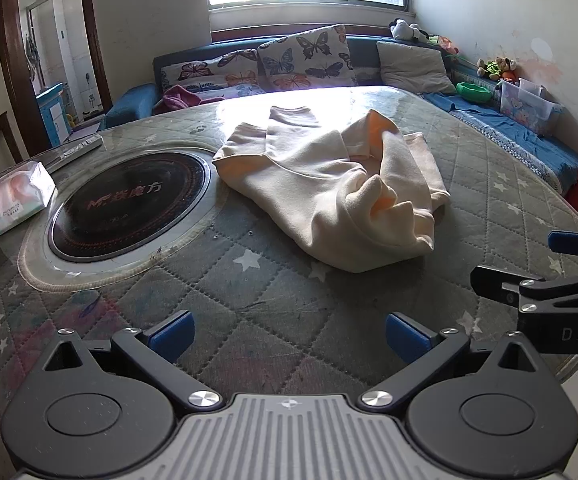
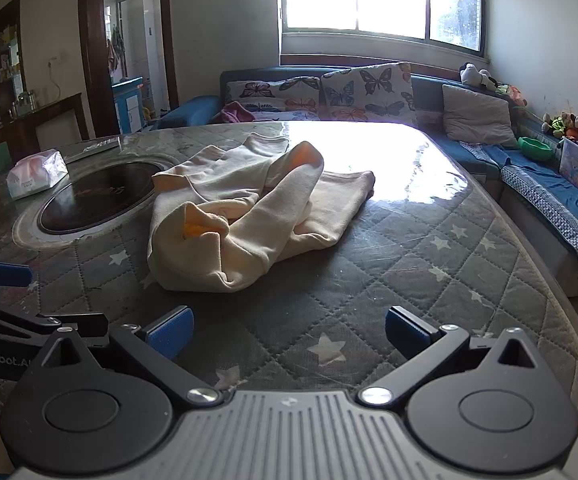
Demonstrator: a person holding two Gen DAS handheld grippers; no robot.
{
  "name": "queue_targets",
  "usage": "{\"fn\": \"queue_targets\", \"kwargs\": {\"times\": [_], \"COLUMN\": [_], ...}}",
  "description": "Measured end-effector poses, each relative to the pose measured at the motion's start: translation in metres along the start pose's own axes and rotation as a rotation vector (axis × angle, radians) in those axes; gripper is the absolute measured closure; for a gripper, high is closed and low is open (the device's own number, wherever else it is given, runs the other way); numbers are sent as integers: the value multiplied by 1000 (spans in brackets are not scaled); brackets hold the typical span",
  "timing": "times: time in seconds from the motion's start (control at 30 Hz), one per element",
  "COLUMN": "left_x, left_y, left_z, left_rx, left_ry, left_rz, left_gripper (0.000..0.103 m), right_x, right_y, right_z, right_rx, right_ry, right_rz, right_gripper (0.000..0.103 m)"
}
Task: Fold clothes
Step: 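Approach the crumpled cream sweatshirt with both grippers open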
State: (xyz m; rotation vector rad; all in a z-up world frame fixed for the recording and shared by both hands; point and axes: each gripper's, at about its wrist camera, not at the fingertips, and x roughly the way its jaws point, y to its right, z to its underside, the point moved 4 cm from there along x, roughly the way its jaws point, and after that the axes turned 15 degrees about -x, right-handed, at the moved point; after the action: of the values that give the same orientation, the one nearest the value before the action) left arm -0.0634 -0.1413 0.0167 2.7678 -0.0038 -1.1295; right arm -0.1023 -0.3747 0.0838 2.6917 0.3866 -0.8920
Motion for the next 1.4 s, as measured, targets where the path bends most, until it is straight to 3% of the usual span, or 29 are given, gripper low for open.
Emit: {"fn": "queue_targets", "kwargs": {"times": [1.4], "left_x": [24], "left_y": [-3], "left_z": [-9], "left_rx": [-9], "left_ry": [-62], "left_rz": [14], "left_gripper": [0], "right_x": [24], "right_y": [4], "right_z": [-5], "right_rx": [1], "right_ry": [-53], "right_rz": [4], "right_gripper": [0]}}
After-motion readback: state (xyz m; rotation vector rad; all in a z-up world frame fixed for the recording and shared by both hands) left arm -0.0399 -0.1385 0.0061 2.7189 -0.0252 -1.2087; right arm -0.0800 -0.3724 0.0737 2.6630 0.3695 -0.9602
